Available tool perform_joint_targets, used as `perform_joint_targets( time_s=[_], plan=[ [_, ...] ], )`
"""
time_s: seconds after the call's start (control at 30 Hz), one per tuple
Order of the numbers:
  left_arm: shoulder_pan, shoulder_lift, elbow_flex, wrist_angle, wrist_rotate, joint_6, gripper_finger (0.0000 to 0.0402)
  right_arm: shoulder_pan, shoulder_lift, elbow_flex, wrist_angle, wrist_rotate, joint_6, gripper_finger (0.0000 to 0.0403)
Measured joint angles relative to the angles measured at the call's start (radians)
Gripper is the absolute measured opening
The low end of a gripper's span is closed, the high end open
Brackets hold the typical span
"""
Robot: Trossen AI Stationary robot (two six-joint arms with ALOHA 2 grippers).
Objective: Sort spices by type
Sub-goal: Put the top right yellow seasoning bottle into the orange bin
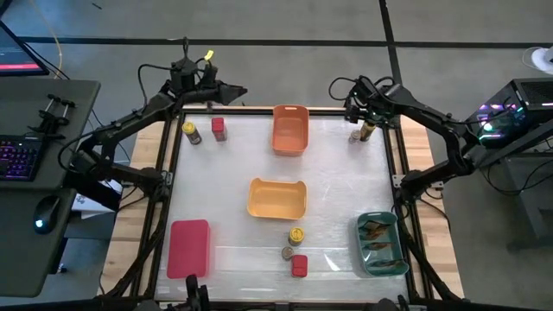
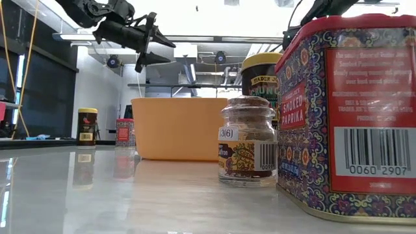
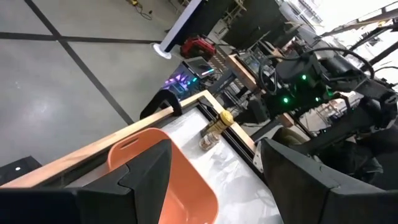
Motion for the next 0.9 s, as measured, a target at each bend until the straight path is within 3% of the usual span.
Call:
perform_joint_targets(
  time_s=[0.17, 0.33, 0.63, 0.9],
  plan=[
    [-0.01, 0.0, 0.0, -0.004, -0.004, -0.024, 0.0235, -0.039, 0.0, 0.0, -0.021, 0.087, 0.006, 0.0346],
    [-0.017, 0.0, 0.0, -0.004, -0.015, -0.035, 0.0235, -0.152, 0.0, -0.046, 0.018, -0.005, -0.051, 0.0346],
    [-0.018, 0.0, 0.0, 0.0, -0.022, -0.05, 0.0235, -0.155, 0.006, -0.045, 0.104, -0.014, -0.056, 0.0346],
    [-0.018, 0.0, 0.0, -0.001, -0.022, -0.046, 0.0235, -0.14, 0.102, -0.045, 0.098, 0.019, 0.012, 0.0346]
  ],
)
